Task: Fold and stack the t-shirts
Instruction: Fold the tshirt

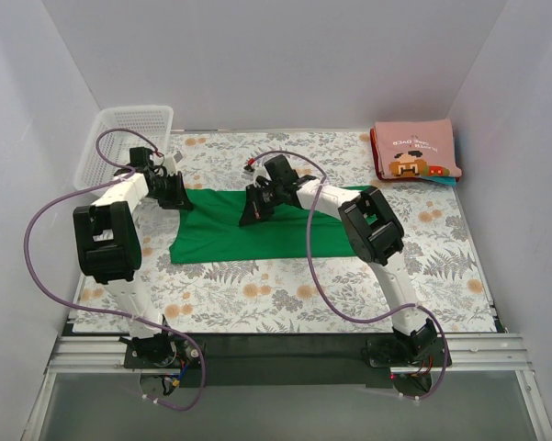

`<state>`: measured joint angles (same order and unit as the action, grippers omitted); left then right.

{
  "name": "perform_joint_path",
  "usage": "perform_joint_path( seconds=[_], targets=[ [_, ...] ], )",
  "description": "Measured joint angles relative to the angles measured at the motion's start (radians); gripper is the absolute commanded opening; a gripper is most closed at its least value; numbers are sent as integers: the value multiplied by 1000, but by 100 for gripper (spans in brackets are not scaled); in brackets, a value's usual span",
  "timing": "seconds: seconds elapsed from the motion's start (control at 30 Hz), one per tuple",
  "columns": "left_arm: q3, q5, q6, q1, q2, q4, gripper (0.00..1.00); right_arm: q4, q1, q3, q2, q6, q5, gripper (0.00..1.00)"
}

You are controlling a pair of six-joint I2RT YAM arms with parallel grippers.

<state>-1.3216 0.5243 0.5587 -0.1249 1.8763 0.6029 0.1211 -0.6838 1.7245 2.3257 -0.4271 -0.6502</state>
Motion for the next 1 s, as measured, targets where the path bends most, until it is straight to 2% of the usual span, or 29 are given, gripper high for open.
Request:
perform_joint_path(
  seconds=[0.47, 1.0],
  targets=[
    [88, 7, 16, 0, -76, -5, 0, -21, 14, -7, 0, -23, -6, 1],
    [43, 47, 97, 1, -66, 47, 0, -72, 35, -6, 53, -69, -27, 1]
  ],
)
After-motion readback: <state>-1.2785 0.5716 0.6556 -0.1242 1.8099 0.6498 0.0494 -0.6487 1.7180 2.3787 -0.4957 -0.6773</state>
